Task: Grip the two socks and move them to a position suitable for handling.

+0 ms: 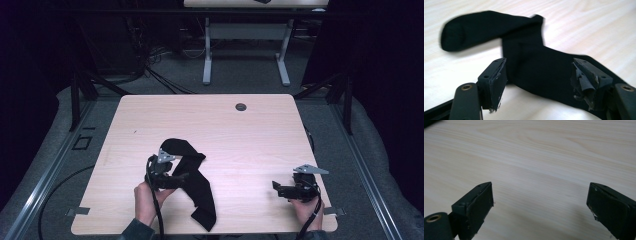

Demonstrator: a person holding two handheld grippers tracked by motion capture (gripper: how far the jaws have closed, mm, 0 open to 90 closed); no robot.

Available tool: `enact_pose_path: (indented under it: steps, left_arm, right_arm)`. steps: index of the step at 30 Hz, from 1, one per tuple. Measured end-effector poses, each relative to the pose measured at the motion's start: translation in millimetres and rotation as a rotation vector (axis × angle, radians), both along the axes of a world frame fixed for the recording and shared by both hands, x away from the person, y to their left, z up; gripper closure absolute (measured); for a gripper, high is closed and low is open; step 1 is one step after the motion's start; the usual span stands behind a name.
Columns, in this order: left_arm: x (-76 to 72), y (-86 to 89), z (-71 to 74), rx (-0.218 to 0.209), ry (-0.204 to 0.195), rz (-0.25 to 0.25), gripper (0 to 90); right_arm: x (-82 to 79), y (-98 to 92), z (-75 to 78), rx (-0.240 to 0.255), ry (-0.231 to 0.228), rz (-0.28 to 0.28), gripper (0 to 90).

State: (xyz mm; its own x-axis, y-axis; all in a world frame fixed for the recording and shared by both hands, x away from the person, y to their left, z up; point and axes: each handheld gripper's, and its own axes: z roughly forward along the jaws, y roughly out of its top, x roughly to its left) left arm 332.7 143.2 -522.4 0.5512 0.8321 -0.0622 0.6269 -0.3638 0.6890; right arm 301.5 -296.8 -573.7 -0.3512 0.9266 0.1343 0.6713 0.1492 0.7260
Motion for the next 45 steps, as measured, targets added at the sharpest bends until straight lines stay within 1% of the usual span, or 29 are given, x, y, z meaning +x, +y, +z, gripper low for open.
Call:
enact_pose_path:
  steps: [1,2,3,4,5,6,7,8,9,12,15,16,20,22,24,25,27,28,29,30,31,32,34,35,38,39,40,41,45]
  left_arm:
    - [6.1,0.6,-0.1,0.017,0.004,0.003,29.9]
    - [10.5,0.7,-0.8,0.025,0.014,0.001,31.1]
    - [14.3,-0.2,-2.3,0.023,0.024,0.003,31.5]
    - [16.7,-0.7,-3.5,0.03,0.024,0.004,33.0]
    - [20.3,-1.7,-5.4,0.041,0.034,0.001,34.6]
    - [23.0,-2.6,-7.2,0.048,0.044,0.002,35.6]
    - [25.4,-3.9,-9.8,0.048,0.046,0.01,36.8]
    - [27.8,-4.6,-11.5,0.055,0.053,0.007,38.6]
    - [29.7,-5.3,-12.9,0.063,0.058,0.008,40.5]
    - [34.9,-7.7,-17.3,0.071,0.067,0.011,45.3]
    - [40.0,-8.9,-21.5,0.079,0.082,0.009,49.5]
    - [41.3,-8.9,-22.5,0.081,0.083,0.008,51.3]
    - [45.0,-7.8,-27.7,0.084,0.098,0.024,55.7]
    - [46.2,-6.6,-30.0,0.091,0.101,0.037,57.4]
    - [46.8,-4.9,-30.8,0.088,0.107,0.031,60.2]
    - [46.7,-4.4,-31.3,0.086,0.105,0.034,61.7]
    - [47.0,-3.2,-31.9,0.089,0.106,0.032,65.4]
    - [47.2,-2.9,-32.5,0.085,0.106,0.033,66.6]
    - [47.4,-2.9,-33.5,0.082,0.107,0.033,68.6]
    - [47.5,-2.7,-33.8,0.089,0.104,0.031,70.5]
    - [47.6,-3.0,-34.6,0.099,0.1,0.029,72.6]
    - [47.4,-3.0,-35.2,0.102,0.1,0.026,74.9]
    - [47.7,-2.1,-35.6,0.101,0.098,0.027,78.5]
    - [47.6,-2.0,-35.6,0.1,0.093,0.03,80.2]
    - [46.5,-1.5,-34.1,0.103,0.079,0.025,84.8]
    - [45.7,-1.3,-33.2,0.099,0.075,0.024,85.9]
    - [45.0,-0.4,-31.7,0.107,0.069,0.017,86.4]
    - [44.1,0.2,-30.5,0.099,0.064,0.015,86.7]
    - [39.1,2.0,-25.1,0.088,0.047,0.015,87.0]
  right_arm:
    - [-1.7,5.5,3.1,0.019,-0.001,0.016,7.8]
    - [-4.5,14.9,8.4,0.033,0.011,0.045,8.6]
    - [-6.7,23.7,11.5,0.048,0.012,0.072,8.9]
    - [-9.0,33.0,14.4,0.053,0.022,0.096,12.3]
    - [-10.7,40.3,16.2,0.053,0.032,0.113,13.3]
    - [-13.8,52.6,18.2,0.061,0.041,0.149,13.4]
    - [-16.2,62.2,19.6,0.062,0.052,0.174,13.5]
    - [-18.7,72.2,20.4,0.061,0.062,0.195,13.6]
    - [-21.0,81.3,20.6,0.065,0.069,0.228,14.1]
    - [-28.5,108.6,19.8,0.079,0.101,0.297,15.4]
    - [-34.1,127.2,18.2,0.074,0.13,0.347,17.6]
    - [-36.7,135.1,17.4,0.073,0.134,0.374,18.5]
    - [-43.5,157.4,15.6,0.065,0.154,0.438,21.8]
    - [-44.5,166.4,14.1,0.074,0.171,0.461,24.3]
    - [-45.9,175.5,12.2,0.062,0.175,0.477,26.9]
    - [-46.2,179.1,11.0,0.058,0.182,0.487,28.3]
    - [-46.6,184.3,8.8,0.032,0.188,0.494,35.7]
    - [-46.5,186.6,7.3,0.029,0.192,0.492,37.9]
    - [-46.7,188.0,6.5,0.022,0.192,0.492,43.7]
    - [-46.2,188.5,6.2,0.005,0.208,0.5,46.5]
    - [-45.7,188.5,5.8,0.003,0.211,0.499,49.9]
    - [-45.0,188.0,5.1,0.008,0.209,0.501,56.6]
    - [-44.1,187.7,4.5,0.008,0.216,0.501,63.7]
    - [-43.8,187.9,3.5,0.017,0.214,0.505,67.7]
    - [-43.9,187.8,2.3,0.016,0.211,0.508,76.0]
    - [-43.9,187.5,1.5,0.028,0.209,0.51,78.2]
    - [-43.6,186.5,1.1,0.028,0.206,0.509,80.5]
    - [-43.3,185.7,1.0,0.035,0.204,0.505,82.0]
    - [-42.2,179.6,4.2,0.042,0.184,0.483,84.4]
